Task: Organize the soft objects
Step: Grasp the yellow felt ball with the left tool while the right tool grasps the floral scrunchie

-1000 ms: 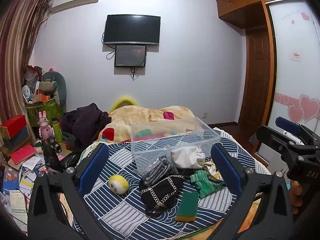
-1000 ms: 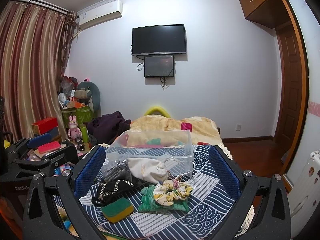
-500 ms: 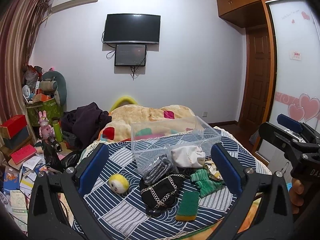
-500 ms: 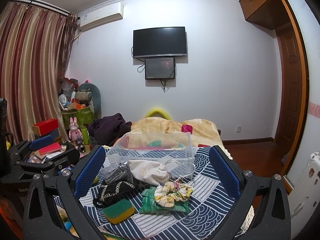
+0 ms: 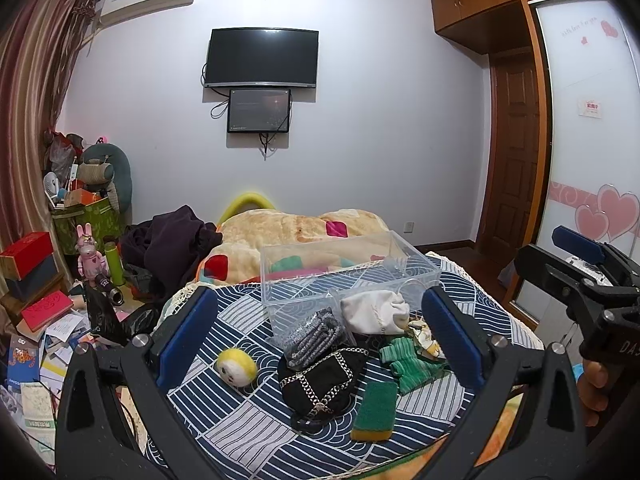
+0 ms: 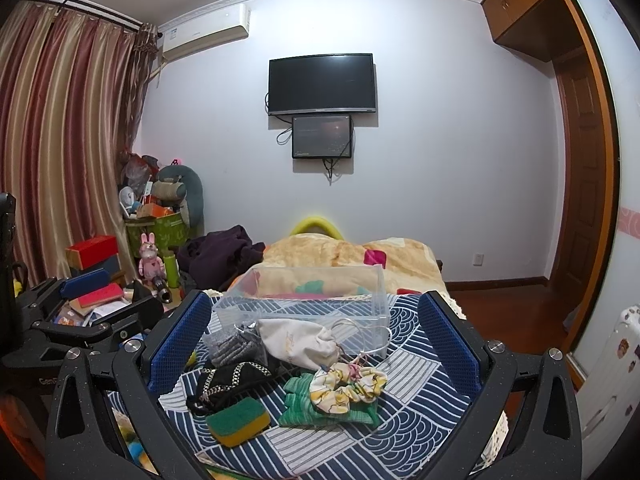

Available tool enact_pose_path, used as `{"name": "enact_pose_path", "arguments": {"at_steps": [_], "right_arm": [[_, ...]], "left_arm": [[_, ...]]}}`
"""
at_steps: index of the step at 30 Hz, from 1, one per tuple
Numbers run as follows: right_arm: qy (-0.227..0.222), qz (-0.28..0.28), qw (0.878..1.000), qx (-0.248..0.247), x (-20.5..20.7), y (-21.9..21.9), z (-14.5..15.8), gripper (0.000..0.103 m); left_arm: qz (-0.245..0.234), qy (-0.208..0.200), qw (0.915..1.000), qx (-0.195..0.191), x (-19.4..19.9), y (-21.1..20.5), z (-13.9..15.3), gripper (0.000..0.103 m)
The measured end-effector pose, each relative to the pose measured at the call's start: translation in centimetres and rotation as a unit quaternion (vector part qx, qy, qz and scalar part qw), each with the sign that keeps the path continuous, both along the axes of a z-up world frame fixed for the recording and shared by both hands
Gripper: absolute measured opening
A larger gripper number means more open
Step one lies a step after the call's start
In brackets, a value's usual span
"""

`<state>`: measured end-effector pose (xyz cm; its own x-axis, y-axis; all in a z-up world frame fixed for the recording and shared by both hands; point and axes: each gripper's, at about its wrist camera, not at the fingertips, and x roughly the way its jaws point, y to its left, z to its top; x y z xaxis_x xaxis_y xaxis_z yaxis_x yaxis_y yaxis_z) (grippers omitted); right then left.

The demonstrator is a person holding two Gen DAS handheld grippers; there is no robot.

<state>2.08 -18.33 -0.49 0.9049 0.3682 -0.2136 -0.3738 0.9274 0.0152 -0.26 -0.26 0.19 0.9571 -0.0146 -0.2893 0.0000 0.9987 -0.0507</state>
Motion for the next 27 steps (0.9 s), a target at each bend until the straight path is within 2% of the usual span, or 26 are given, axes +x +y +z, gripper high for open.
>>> {"name": "enact_pose_path", "arguments": {"at_steps": [10, 15, 19, 23, 27], "right_arm": [[0.003, 0.001, 1.000, -0.001, 0.2, 0.0, -0.2, 0.103], [0.025, -0.001, 0.999, -0.025, 1.4, 0.4, -1.6, 0.103], [0.062, 0.002, 0.997, -0.046, 3.1, 0.6, -3.8, 0.103], [0.100, 0.001, 0.993, -0.059, 4.4, 0.5, -5.8, 0.090], [0.132, -0.005, 0.989, -0.060, 5.6, 0.0, -7.0, 0.079]], "left_arm": [[0.006, 0.000, 1.0000, 0.005, 0.1, 0.0, -0.1, 0.103], [0.027, 0.025, 0.9993, 0.003, 1.3, 1.6, -1.4, 0.103], [0.051, 0.045, 0.9977, -0.004, 2.2, 3.4, -3.1, 0.102], [0.062, 0.080, 0.9944, -0.030, 3.7, 5.6, -5.1, 0.084], [0.075, 0.113, 0.9895, -0.049, 5.4, 7.5, -7.3, 0.080]]}}
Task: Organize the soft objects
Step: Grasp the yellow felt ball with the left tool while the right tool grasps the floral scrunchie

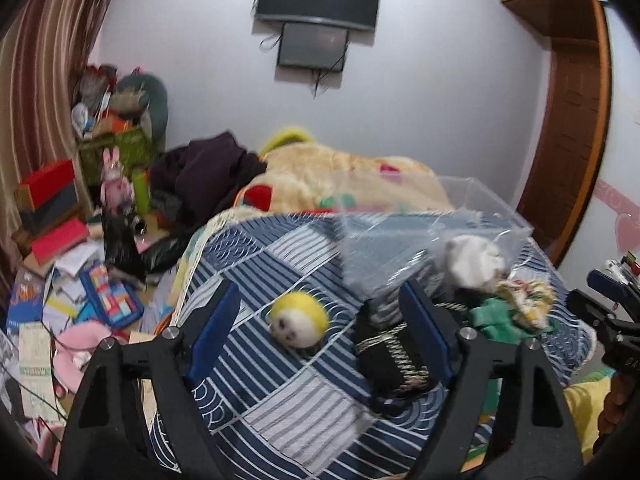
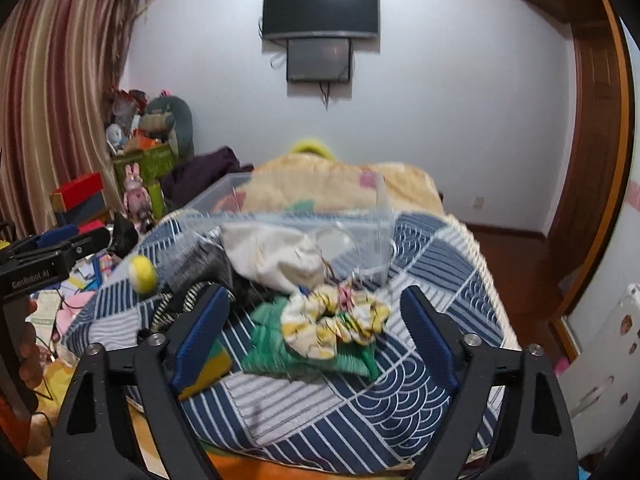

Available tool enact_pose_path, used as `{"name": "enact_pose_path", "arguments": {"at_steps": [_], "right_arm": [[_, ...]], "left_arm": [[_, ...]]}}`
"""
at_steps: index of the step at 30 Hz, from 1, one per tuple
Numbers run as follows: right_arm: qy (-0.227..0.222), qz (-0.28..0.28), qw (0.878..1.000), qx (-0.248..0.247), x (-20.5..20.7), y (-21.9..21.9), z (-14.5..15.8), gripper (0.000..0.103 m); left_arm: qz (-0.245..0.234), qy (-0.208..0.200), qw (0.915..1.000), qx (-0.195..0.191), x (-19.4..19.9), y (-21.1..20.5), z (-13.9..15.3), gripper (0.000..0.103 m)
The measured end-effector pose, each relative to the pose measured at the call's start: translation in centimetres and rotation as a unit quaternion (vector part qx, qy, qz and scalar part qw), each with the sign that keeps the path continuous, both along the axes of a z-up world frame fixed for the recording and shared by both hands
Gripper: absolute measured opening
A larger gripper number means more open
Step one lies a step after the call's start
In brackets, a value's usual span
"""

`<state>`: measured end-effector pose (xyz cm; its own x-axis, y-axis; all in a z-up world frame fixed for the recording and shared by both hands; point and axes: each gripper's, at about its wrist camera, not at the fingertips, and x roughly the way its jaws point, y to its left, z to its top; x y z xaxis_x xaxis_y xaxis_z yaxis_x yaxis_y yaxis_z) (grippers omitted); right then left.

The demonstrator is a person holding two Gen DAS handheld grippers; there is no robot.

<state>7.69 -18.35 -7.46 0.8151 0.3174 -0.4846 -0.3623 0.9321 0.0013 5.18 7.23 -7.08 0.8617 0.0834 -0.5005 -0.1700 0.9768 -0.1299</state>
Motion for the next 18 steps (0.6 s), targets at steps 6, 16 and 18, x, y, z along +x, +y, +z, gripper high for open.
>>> {"name": "enact_pose_path", "arguments": {"at_steps": [6, 16, 18], "right_arm": [[0.055, 0.003, 0.998, 0.011, 1.9, -0.7, -1.7, 0.071], [0.100, 0.017, 0.995, 0.017, 3.1, -0.5, -3.4, 0.044], [0.104, 0.018, 0.994, 0.020, 3.0, -0.6, -3.5, 0.033]], "left_arm": [[0.006, 0.043, 0.9989, -0.018, 2.5, 1.5, -3.2, 0.075], [-0.002, 0.086, 0.9958, -0.031, 5.6, 2.1, -6.4, 0.050], [-0.007, 0.090, 0.9954, -0.032, 5.7, 1.8, -6.7, 0.046]]}}
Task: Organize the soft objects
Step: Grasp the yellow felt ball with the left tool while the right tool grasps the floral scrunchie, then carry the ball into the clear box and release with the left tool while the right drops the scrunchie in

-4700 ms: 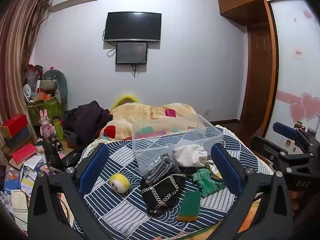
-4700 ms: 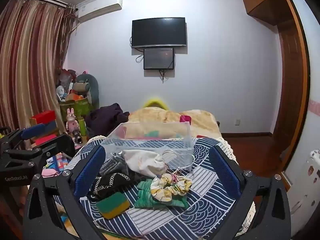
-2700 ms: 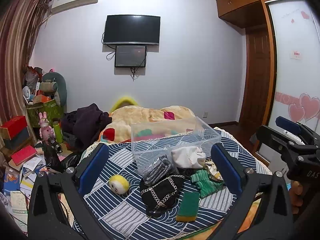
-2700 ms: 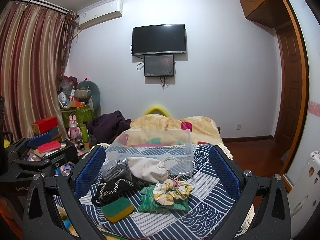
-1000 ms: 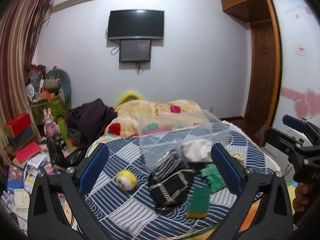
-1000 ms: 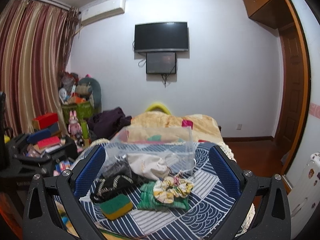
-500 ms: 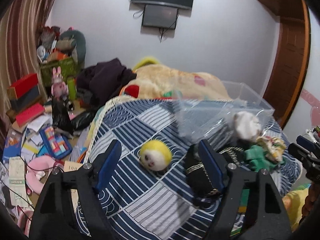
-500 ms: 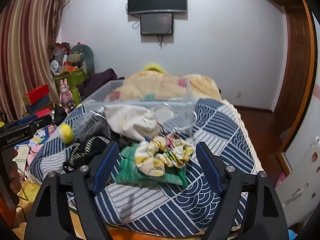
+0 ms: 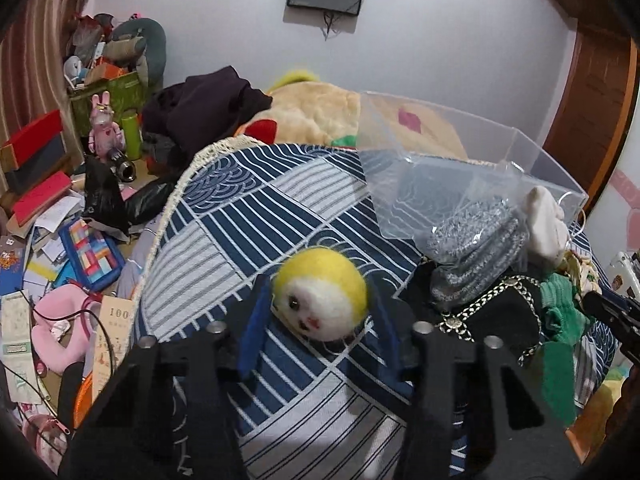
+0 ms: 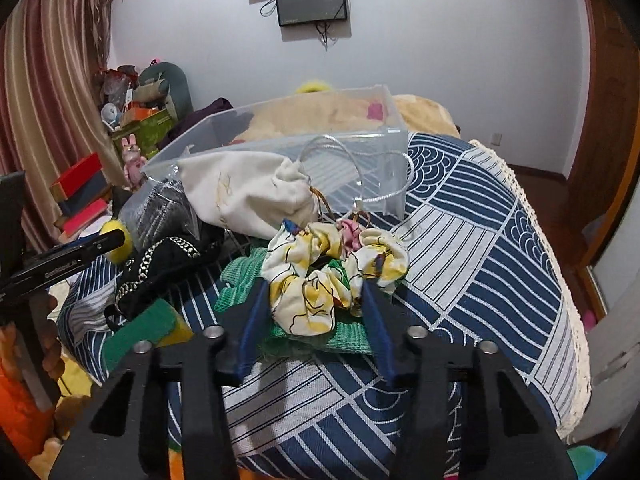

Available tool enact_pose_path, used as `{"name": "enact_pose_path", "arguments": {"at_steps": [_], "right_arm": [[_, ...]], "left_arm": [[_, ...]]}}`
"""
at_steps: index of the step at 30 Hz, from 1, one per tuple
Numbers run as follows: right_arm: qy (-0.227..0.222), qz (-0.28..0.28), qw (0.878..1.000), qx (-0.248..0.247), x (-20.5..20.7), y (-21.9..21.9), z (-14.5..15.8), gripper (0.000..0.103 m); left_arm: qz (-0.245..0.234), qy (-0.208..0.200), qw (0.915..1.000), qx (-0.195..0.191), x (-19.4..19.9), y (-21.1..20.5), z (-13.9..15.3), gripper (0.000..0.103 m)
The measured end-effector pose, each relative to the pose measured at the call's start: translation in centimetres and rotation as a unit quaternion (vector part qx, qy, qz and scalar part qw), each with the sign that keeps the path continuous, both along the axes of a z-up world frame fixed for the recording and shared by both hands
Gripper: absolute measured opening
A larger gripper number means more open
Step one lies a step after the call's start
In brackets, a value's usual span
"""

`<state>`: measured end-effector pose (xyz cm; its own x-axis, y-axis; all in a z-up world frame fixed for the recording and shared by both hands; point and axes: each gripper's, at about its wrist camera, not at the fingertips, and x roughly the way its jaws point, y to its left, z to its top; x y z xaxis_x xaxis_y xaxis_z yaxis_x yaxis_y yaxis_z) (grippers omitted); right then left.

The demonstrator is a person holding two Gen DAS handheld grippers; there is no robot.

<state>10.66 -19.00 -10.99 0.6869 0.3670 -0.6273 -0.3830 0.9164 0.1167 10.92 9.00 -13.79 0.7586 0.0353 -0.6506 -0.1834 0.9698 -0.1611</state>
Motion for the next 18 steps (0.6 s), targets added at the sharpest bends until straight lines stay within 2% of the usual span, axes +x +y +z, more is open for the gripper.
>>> {"name": "enact_pose_path", "arguments": {"at_steps": [3, 5, 12, 18], "right_arm": [[0.002, 0.001, 1.000, 0.004, 0.1, -0.1, 0.0, 0.022], [-0.002, 0.000, 1.000, 0.006, -0.1, -0.4, 0.1, 0.019], [-0.041, -0.008, 0.999, 0.022, -1.2, -0.9, 2.4, 0.018], [-0.073, -0.008, 0.996, 0.047, -1.3, -1.7, 4.9, 0.017]], "left_arm": [[0.000, -0.003, 1.0000, 0.008, -0.3, -0.4, 0.0, 0.045], [-0.001, -0.006, 0.9999, 0.013, -0.4, -0.7, 0.2, 0.044], [-0.008, -0.043, 0.9989, 0.019, -1.9, -1.2, 2.9, 0.044], [-0.026, -0.095, 0.9947, 0.029, -3.0, -2.5, 6.7, 0.044]]}}
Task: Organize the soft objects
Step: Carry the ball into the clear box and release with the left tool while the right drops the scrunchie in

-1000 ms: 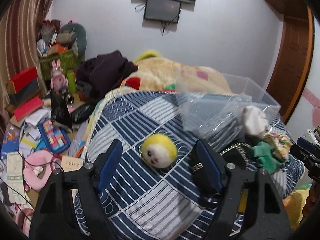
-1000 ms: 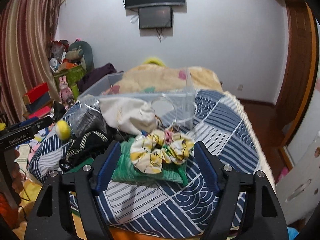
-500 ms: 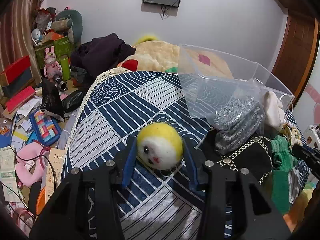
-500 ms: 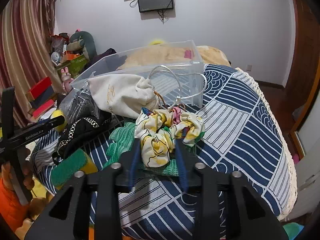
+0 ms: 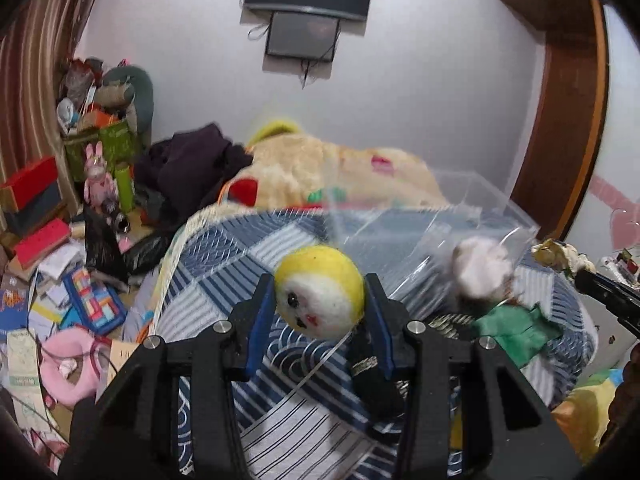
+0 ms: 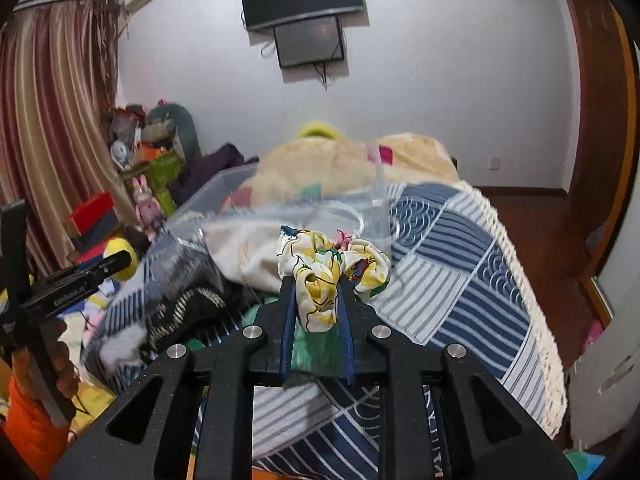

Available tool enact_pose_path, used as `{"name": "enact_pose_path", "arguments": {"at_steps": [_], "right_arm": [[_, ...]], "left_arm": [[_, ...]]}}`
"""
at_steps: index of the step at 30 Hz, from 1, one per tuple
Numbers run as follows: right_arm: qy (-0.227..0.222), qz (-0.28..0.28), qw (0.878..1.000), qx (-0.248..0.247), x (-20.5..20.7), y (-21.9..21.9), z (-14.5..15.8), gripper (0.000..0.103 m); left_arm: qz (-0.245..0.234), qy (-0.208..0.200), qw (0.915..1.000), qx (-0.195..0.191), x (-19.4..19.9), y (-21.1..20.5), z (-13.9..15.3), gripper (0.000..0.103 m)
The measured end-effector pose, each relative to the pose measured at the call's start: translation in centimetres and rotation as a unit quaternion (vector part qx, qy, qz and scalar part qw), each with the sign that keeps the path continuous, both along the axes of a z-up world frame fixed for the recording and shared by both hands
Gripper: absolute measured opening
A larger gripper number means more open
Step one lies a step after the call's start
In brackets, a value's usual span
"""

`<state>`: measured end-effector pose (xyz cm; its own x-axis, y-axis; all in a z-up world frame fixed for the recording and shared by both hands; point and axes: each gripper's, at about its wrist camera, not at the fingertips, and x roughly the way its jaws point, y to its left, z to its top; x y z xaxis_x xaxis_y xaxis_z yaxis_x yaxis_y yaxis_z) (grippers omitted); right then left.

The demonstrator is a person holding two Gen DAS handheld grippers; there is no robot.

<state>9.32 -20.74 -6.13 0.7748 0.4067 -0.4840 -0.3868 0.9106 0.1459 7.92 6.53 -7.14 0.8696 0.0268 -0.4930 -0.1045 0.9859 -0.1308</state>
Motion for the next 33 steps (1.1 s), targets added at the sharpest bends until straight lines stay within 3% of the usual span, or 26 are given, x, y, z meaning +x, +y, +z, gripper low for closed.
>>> {"name": "enact_pose_path", "arguments": {"at_steps": [5, 14, 17, 25, 33], "right_arm": [[-0.033, 0.002, 0.999, 0.009, -0.2, 0.4, 2.1, 0.017], [-0.069, 0.009, 0.998, 0.011, 2.0, 2.0, 4.1, 0.018], [-0.068, 0.011, 0.998, 0.010, 3.4, 2.7, 4.1, 0.018], [-0.057, 0.020, 0.998, -0.015, 6.5, 4.5, 3.4, 0.018], [-0.010, 0.034, 0.998, -0.044, 9.8, 6.3, 1.8, 0.018]], "left_arm": [[-0.019, -0.041, 0.9989, 0.010, -0.1, -1.2, 2.9, 0.044], [-0.040, -0.064, 0.9971, 0.009, 2.3, -2.6, 5.1, 0.044], [-0.049, -0.057, 0.9972, 0.000, 3.4, -2.7, 5.2, 0.044], [-0.061, -0.021, 0.9977, 0.021, 7.7, -3.1, 4.2, 0.044], [-0.082, 0.040, 0.9955, 0.023, 11.8, -3.3, 1.9, 0.044]]}}
